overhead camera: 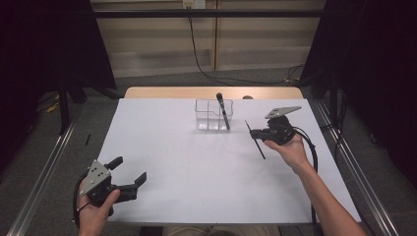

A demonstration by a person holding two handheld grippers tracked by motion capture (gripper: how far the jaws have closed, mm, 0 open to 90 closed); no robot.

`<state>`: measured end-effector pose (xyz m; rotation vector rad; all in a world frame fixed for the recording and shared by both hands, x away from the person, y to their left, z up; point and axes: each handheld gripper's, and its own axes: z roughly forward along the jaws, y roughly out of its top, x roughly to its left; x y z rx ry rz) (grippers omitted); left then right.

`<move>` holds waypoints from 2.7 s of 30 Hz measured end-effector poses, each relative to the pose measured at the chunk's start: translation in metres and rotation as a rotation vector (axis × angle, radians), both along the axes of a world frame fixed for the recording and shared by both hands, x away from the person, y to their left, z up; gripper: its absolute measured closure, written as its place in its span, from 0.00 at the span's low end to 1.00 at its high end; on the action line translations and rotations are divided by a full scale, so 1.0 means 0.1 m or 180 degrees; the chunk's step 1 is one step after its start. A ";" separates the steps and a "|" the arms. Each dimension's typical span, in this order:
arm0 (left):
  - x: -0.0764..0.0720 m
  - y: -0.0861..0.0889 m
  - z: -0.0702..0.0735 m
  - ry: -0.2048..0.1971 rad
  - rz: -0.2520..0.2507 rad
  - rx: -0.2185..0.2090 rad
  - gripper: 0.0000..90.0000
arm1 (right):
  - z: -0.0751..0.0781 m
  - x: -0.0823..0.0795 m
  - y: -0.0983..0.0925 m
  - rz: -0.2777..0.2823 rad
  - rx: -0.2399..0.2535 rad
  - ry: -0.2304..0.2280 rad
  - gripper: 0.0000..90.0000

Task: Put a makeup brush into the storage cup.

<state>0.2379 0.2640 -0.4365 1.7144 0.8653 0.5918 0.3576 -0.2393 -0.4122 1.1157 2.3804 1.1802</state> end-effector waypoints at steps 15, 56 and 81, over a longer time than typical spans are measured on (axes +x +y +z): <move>0.00 0.01 0.00 -0.0002 -0.0009 -0.0015 0.04 | 0.11 -0.05 0.02 -0.0012 0.0518 -0.0481 0.97; -0.02 -0.01 0.01 0.0003 -0.0040 -0.0051 0.04 | 0.38 0.24 0.33 0.0010 0.0975 -0.0876 0.97; -0.03 -0.01 0.02 -0.0012 -0.0061 -0.0056 0.04 | 0.48 0.56 0.54 -0.0047 0.0906 -0.0933 0.97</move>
